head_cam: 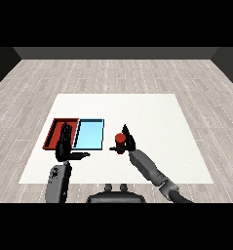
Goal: Pick the red can and put it in the red box
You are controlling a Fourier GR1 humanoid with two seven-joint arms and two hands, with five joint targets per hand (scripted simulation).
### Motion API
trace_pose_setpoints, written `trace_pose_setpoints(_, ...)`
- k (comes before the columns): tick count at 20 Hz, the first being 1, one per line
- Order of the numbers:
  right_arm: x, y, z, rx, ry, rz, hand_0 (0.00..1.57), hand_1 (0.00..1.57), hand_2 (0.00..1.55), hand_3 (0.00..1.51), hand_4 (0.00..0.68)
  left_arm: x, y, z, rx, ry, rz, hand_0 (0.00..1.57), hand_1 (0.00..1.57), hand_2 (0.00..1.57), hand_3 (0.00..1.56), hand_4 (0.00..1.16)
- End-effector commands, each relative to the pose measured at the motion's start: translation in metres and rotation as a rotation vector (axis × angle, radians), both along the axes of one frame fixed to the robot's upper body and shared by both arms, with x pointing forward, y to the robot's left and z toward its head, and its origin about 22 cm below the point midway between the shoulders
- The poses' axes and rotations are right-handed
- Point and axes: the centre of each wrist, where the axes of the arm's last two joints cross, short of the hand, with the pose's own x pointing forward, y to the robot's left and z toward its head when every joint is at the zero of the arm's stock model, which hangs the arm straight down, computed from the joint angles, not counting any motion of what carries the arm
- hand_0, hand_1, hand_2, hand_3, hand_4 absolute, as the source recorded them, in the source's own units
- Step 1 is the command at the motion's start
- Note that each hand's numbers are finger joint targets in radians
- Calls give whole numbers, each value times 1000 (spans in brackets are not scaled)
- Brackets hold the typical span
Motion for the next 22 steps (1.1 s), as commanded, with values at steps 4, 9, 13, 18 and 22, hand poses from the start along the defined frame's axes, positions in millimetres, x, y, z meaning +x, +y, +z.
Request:
trace_pose_setpoints(4,-4,-2,-11,-118,32,-136,1462,1462,1459,1423,611,6,13,-2,15,-11,22,0,0,0,0,0)
trace_pose_setpoints(9,-19,2,-19,-143,27,-134,1467,1467,1450,1400,595,16,2,-11,1,-14,-9,0,0,0,0,0)
trace_pose_setpoints(13,-8,5,-13,-176,1,-105,1476,1476,1444,1389,598,7,-1,6,0,11,8,0,0,0,0,0)
trace_pose_setpoints(18,-12,9,23,-188,-65,-105,1438,1438,1437,1373,607,6,-10,0,5,15,-32,0,0,0,0,0)
trace_pose_setpoints(22,-4,11,46,-194,-145,-102,1424,1424,1432,1370,616,10,-8,-2,22,12,-46,0,0,0,0,0)
